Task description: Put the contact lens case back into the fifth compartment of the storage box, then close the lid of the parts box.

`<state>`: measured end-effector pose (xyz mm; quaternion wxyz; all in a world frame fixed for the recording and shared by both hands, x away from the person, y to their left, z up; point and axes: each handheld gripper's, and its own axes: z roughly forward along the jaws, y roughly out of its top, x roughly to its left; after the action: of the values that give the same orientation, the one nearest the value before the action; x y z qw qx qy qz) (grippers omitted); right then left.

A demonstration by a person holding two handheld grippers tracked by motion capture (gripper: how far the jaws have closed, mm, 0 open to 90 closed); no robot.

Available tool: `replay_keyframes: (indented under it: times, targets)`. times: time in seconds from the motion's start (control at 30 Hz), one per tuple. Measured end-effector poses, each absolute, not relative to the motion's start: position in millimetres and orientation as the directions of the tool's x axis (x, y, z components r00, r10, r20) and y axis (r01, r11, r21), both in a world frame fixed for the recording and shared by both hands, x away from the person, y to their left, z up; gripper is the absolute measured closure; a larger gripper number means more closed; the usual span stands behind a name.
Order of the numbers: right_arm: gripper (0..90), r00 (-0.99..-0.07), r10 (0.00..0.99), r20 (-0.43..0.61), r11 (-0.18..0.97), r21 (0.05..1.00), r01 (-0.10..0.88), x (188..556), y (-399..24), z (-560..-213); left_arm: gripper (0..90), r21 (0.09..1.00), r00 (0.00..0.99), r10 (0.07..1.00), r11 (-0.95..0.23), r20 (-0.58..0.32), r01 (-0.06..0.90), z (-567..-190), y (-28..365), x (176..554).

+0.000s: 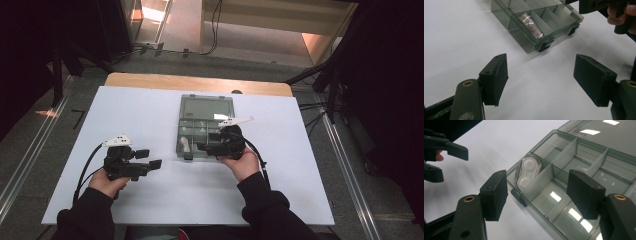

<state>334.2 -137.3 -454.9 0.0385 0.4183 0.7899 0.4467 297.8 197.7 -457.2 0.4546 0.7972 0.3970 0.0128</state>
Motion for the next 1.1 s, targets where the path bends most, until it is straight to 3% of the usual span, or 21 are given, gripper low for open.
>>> replay_keyframes:
  times: [1.1]
  targets:
    - [26.6, -0.602, 0.742, 0.296, 0.215, 0.745, 0.632, 305, -201, -462, 28.1, 0.74, 0.695, 0.63, -0.273, -0.345, 0.615, -458, 180, 316]
